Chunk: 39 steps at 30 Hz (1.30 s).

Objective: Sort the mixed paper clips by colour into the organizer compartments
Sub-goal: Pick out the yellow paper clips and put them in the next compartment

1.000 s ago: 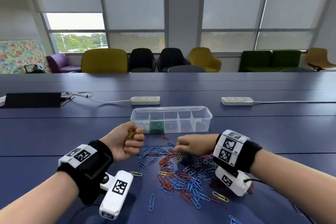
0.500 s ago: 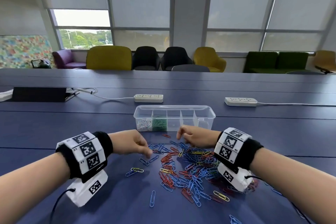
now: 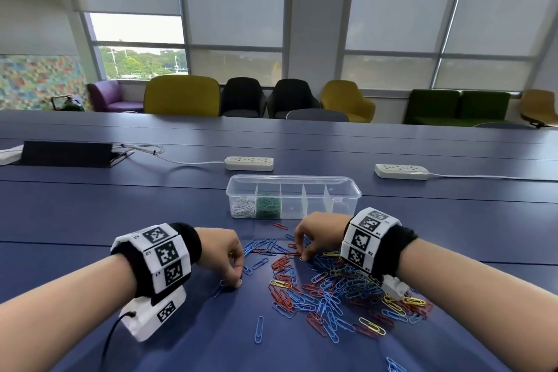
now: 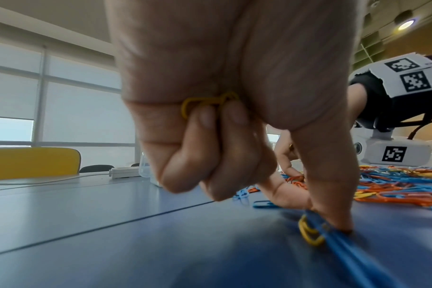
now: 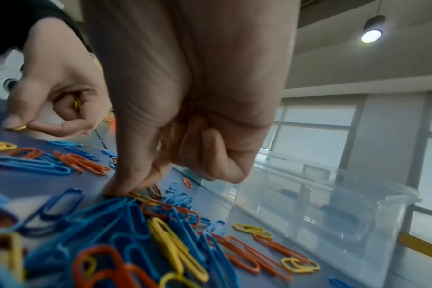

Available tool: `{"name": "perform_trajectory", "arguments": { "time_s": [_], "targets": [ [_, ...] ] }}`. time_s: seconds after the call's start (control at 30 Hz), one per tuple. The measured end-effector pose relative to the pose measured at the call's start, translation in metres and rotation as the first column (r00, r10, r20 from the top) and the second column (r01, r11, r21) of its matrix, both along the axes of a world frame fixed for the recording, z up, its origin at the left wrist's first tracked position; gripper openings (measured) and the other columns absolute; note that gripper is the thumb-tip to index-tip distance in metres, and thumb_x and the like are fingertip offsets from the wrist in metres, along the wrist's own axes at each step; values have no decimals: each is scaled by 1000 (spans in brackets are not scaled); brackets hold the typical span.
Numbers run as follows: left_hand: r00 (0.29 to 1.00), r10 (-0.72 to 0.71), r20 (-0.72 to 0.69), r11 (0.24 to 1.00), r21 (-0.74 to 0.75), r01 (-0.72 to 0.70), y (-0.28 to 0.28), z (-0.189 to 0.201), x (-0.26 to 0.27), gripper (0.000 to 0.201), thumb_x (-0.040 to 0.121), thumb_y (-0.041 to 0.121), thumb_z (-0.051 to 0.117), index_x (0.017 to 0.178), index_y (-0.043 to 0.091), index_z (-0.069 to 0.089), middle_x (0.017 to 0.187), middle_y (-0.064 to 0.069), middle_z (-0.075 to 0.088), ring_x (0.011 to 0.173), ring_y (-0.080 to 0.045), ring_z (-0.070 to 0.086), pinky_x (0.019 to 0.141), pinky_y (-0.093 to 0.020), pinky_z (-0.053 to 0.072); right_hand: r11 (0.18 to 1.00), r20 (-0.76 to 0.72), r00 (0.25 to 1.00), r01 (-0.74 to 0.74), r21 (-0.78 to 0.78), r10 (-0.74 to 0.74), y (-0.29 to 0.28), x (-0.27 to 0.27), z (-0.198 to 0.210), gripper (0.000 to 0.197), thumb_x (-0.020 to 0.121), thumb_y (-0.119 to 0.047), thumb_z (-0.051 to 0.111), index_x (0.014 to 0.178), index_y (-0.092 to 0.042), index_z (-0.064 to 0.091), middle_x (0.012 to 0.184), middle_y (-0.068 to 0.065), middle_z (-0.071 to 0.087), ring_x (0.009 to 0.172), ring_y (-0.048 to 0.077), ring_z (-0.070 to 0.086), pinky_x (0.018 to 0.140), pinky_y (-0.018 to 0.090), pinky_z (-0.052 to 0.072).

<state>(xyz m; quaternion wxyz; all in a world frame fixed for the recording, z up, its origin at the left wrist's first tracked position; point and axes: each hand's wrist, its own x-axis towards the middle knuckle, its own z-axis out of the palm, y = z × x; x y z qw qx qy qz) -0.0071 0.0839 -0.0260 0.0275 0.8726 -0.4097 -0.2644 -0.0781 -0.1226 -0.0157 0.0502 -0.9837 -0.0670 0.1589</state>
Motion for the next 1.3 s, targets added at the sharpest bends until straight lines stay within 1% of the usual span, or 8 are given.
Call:
{"name": "perform_trajectory", "arguments": {
  "time_s": [0.27, 0.4, 0.5, 0.77, 0.83, 0.93, 1.1, 1.3],
  "targets": [
    [907, 262, -329, 863, -341, -373, -2, 22, -5, 21, 84, 22, 51, 64, 16, 43, 53, 1, 34, 38, -8, 25, 37, -14, 19, 1000, 4, 1000, 29, -1, -29, -6, -6, -2, 32, 86, -33, 65, 104, -5, 68, 78, -2, 57, 78, 18, 51, 53, 17, 33],
    [441, 19, -897, 516, -370, -773, -15, 40, -7, 28, 83, 16, 35, 56, 18, 33, 46, 5, 20, 32, -6, 17, 39, -12, 9, 999, 8, 999, 39, 27, -40, -9, -8, -4, 25, 88, -25, 62, 101, -4, 67, 76, -2, 56, 71, 15, 50, 58, 22, 37],
    [119, -293, -949, 337, -219, -916, -32, 38, -14, 20, 74, 14, 35, 54, 16, 35, 42, 4, 25, 28, -9, 24, 35, -13, 11, 999, 4, 999, 40, 22, -40, -8, -11, -5, 19, 88, -23, 61, 95, -7, 66, 84, 4, 59, 76, 17, 51, 55, 21, 39],
    [-215, -524, -824, 160, 152, -975, -79, -6, -35, 24, 78, 7, 39, 55, 9, 45, 48, 0, 39, 32, -13, 38, 31, -14, 33, 978, 36, 992, 109, 180, -118, -38, -37, 17, 19, 96, -23, 42, 78, -18, 39, 74, -3, 43, 66, 13, 36, 62, 28, 31],
    [-246, -564, -789, 140, 202, -969, -87, -16, -39, 34, 85, 7, 35, 59, 2, 58, 57, -9, 57, 42, -22, 57, 45, -30, 55, 967, 75, 989, 108, 232, -129, -45, -46, 26, 21, 98, -20, 39, 77, -17, 36, 71, -3, 38, 62, 12, 31, 60, 28, 29],
    [-247, -557, -793, 182, 174, -968, -100, -21, -47, 41, 92, 10, 29, 78, -6, 64, 78, -23, 68, 64, -37, 69, 79, -52, 50, 950, 175, 977, 68, 304, -126, -44, -49, 37, 19, 98, -18, 38, 80, -16, 34, 70, -3, 38, 60, 11, 30, 60, 28, 30],
    [-231, -476, -849, 173, 167, -971, -109, -22, -52, 39, 98, 15, 29, 87, -4, 60, 78, -26, 68, 63, -37, 69, 52, -49, 54, 973, 227, 974, -38, 228, -15, -12, -27, 38, 9, 98, -23, 42, 95, -15, 45, 90, 7, 58, 78, 21, 51, 69, 31, 40],
    [-270, -549, -791, 129, 239, -962, -105, -28, -43, 39, 98, 13, 30, 83, -5, 62, 74, -23, 69, 60, -33, 70, 57, -48, 55, 957, 304, 952, -70, 280, -19, -11, -19, 37, 25, 96, -32, 49, 107, -14, 63, 99, 2, 68, 86, 13, 63, 77, 25, 50]
  ]
}}
